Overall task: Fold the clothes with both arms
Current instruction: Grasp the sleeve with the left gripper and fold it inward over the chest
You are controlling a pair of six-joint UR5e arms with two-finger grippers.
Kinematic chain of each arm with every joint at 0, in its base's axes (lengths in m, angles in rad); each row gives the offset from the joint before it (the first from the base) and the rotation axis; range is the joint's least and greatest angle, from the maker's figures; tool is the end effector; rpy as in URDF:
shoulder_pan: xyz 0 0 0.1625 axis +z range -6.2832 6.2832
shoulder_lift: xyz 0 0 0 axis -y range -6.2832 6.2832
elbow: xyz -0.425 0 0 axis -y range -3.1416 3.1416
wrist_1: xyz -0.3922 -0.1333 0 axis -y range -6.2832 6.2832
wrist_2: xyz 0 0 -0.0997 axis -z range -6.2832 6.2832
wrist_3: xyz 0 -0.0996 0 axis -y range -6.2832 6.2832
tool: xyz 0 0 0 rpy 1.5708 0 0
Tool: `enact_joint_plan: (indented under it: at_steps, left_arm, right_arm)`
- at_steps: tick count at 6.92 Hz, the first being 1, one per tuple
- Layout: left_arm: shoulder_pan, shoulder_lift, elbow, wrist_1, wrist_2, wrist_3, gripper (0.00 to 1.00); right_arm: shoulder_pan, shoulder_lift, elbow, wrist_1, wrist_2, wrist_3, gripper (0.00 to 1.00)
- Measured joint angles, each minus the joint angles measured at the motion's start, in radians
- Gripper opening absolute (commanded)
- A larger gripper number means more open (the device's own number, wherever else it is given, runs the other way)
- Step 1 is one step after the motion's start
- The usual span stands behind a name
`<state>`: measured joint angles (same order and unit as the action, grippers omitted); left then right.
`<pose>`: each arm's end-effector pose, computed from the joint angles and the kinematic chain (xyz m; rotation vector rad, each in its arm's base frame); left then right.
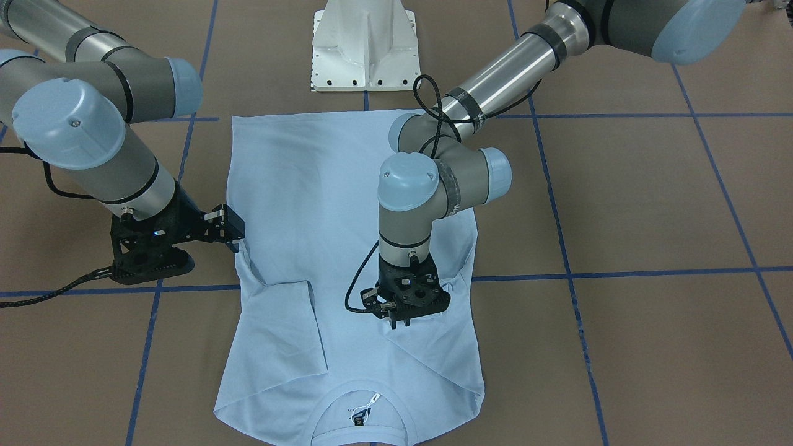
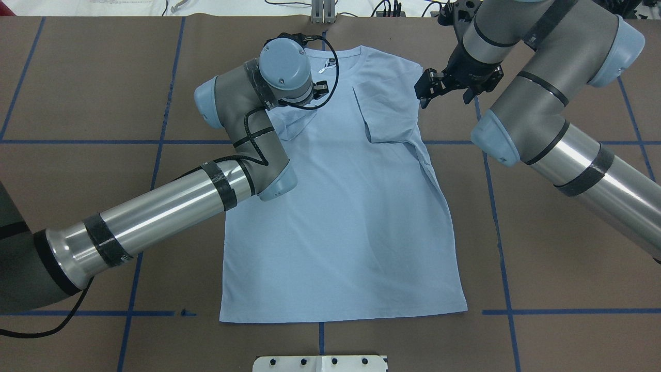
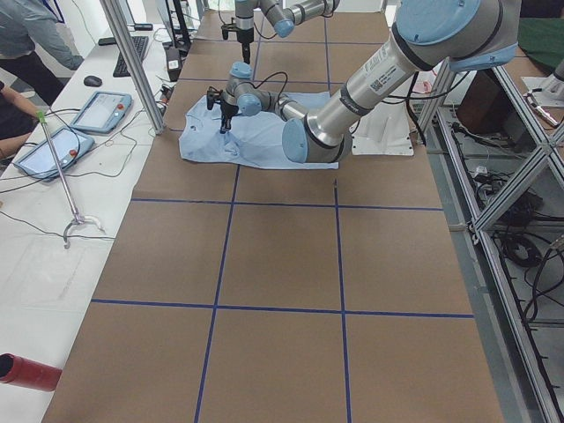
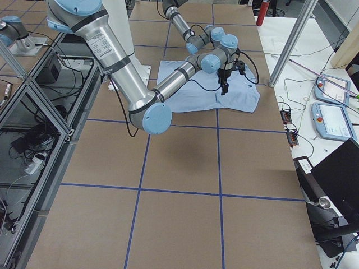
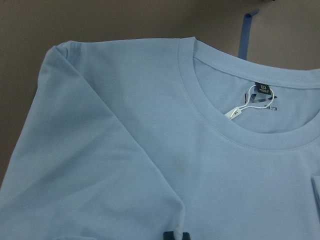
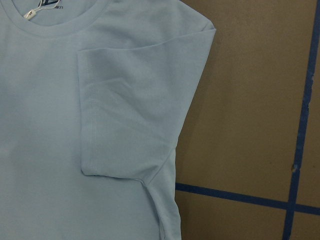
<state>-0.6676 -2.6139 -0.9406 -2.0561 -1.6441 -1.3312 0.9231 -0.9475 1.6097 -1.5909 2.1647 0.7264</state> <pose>0.6023 -0.6352 0.2030 0.3340 0.8420 -0.3656 -0.3524 -0.5944 0.2728 0.1179 -0.8373 -0.1166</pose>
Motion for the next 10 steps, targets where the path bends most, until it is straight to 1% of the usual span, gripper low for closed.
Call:
enact_joint_plan:
  at_steps: [3, 7, 10]
  left_arm:
    - [-0.019, 0.011, -0.011, 0.0, 0.009, 0.057, 1.0]
    - [-0.017, 0.059, -0.04, 0.005, 0.006, 0.07, 1.0]
    - [-0.014, 0.07, -0.044, 0.006, -0.027, 0.07, 1.0]
  right_arm:
    - [-0.002, 0.003, -0.001, 0.0, 0.0, 0.002, 1.0]
    - [-0.006, 0.006, -0.002, 0.0, 0.0, 0.004, 1.0]
    - [-0.006, 0.007, -0.001, 0.0, 0.0, 0.004, 1.0]
